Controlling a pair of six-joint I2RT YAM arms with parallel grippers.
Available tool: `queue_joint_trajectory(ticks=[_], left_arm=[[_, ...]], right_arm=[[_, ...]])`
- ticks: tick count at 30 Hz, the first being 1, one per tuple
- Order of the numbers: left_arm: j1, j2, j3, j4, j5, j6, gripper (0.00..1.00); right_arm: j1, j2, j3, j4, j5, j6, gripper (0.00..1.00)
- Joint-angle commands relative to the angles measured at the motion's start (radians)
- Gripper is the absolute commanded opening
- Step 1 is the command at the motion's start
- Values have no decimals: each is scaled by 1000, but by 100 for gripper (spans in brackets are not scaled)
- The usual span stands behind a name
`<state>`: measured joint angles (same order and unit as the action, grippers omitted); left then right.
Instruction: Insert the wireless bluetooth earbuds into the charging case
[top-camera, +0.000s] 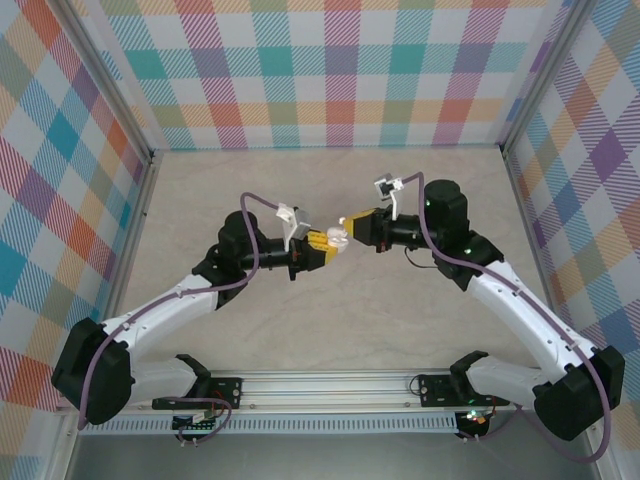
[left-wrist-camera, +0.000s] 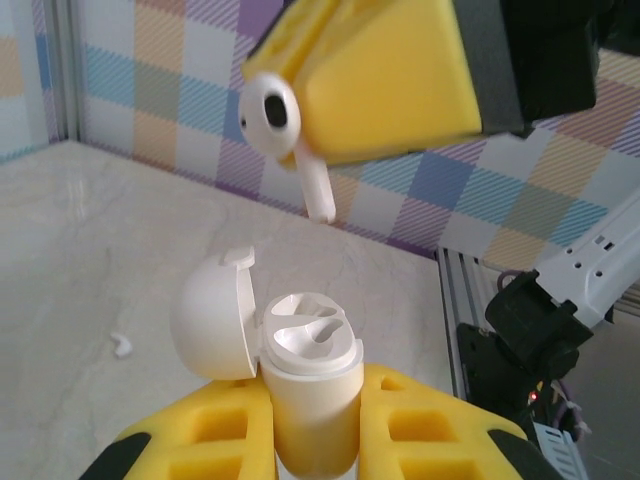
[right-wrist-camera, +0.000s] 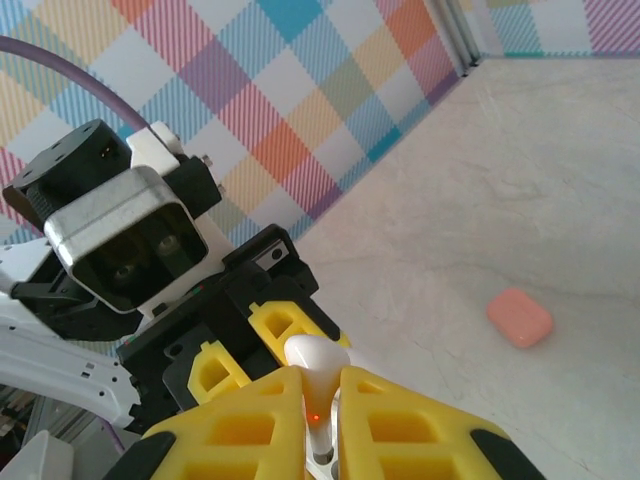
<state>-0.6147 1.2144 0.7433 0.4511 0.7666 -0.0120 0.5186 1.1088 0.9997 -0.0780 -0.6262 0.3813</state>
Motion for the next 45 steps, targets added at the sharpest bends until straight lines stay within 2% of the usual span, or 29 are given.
queue_joint_trajectory(ticks=[1,5,17,23,28,37,45], left_arm=[[-13,-11,-38,181,-11,-2,0],[-15,-14,-63,246,-38,17,0],[-28,-26,-52,231,-11,32,0],[-34,-30,-37,182,-16,51,0],[-36,-43,-42,178,-36,59,0],[-36,-66,-46,163,-52,64,0],[-36,-64,-47,155,-58,74,0]], right_arm=[[9,-34,-21,142,-66,13,15],[14,-51,-45,163,-86,-15,16],[18,-37,-54,176,-131,-102,18],[76,-30,-49,126,-4,-204,18],[95,-29,-67,152,61,-206,18],[110,-24,-76,147,119,-214,17],[110,-3,-52,110,106,-210,17]])
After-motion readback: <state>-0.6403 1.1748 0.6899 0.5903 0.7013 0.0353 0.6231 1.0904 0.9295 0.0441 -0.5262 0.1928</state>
